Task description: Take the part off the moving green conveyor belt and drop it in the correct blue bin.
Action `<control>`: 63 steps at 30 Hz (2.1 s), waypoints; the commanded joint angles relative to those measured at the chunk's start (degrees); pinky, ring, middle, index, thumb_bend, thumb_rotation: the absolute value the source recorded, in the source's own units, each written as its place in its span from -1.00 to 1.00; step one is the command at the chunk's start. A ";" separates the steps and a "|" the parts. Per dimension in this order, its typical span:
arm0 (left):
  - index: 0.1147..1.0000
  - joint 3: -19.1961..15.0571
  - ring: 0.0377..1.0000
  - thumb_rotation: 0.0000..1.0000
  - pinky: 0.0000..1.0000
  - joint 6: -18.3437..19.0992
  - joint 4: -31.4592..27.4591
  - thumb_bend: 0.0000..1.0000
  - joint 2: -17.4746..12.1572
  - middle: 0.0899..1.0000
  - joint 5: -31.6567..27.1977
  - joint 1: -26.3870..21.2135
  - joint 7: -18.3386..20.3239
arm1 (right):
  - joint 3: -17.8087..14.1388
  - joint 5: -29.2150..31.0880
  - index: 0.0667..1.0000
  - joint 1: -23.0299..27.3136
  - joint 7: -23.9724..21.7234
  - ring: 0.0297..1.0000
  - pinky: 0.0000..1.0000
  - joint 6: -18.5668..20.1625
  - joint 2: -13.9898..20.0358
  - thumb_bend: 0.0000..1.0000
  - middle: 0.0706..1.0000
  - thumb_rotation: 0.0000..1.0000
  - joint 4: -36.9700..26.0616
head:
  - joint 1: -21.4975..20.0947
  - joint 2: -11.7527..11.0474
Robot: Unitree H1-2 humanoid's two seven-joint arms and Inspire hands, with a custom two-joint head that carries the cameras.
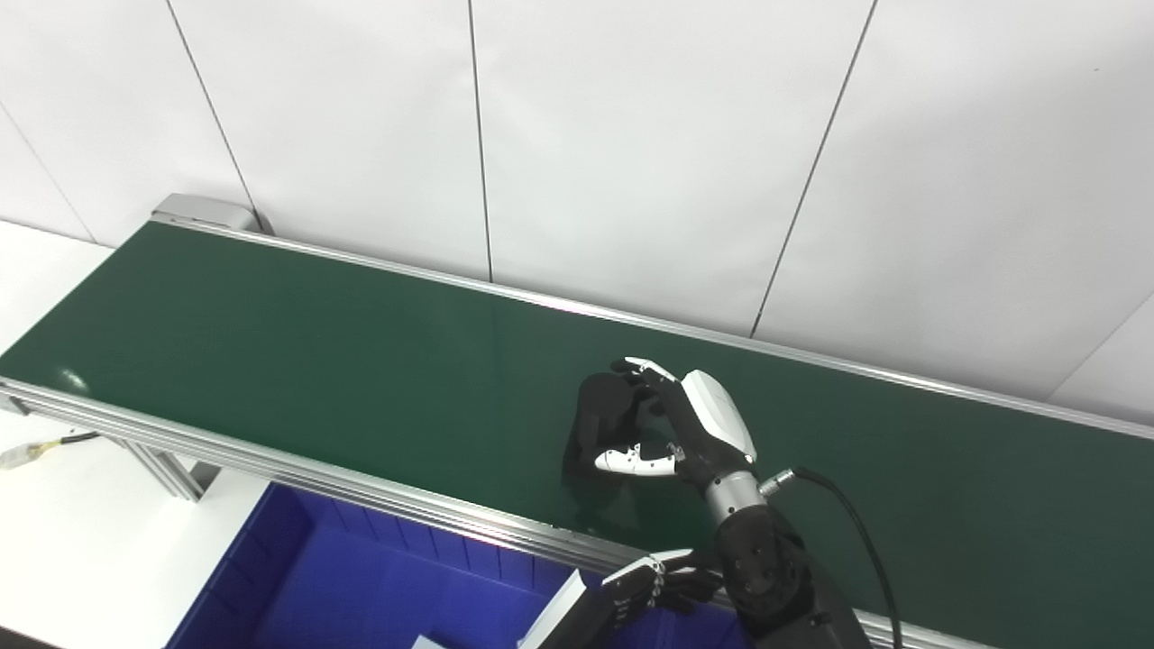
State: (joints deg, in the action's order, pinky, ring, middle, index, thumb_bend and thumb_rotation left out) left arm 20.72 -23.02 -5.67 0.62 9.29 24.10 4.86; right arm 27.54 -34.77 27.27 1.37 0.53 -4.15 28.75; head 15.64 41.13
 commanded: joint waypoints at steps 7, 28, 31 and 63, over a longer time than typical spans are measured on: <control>0.61 0.81 0.52 0.60 0.47 -0.38 -2.48 0.56 1.15 0.52 -0.06 0.52 -0.12 | -0.69 -0.68 -0.07 0.67 8.34 0.01 -0.10 -3.96 -2.08 0.07 -0.12 -0.97 -0.37 | -0.07 0.14; 0.60 0.50 0.51 0.63 0.46 0.17 -2.14 0.58 1.33 0.52 -0.01 0.10 -0.37 | -2.28 3.04 -0.06 0.51 10.36 -0.21 -0.31 -5.66 -1.70 0.06 -0.19 -1.00 -2.86 | -0.99 -0.01; 0.60 0.32 0.51 0.64 0.45 0.11 -1.86 0.59 1.30 0.51 -0.19 -0.10 -0.43 | -2.58 3.36 -0.06 0.29 10.19 -0.24 -0.34 -5.64 -1.52 0.06 -0.20 -1.00 -3.73 | -1.67 -0.15; 0.61 -3.81 0.53 0.59 0.48 0.81 -2.72 0.58 -3.58 0.51 -7.81 -0.64 2.46 | -13.71 10.25 -0.05 -11.43 -3.44 -0.38 -0.53 5.86 3.56 0.06 -0.20 -1.00 -46.36 | -14.09 1.76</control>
State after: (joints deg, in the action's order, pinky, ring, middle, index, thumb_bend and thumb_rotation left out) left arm 17.24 -21.65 -6.30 -2.49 2.39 23.48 7.00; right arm 14.16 -24.06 14.49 -1.98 6.15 -0.03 -14.69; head 2.20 42.80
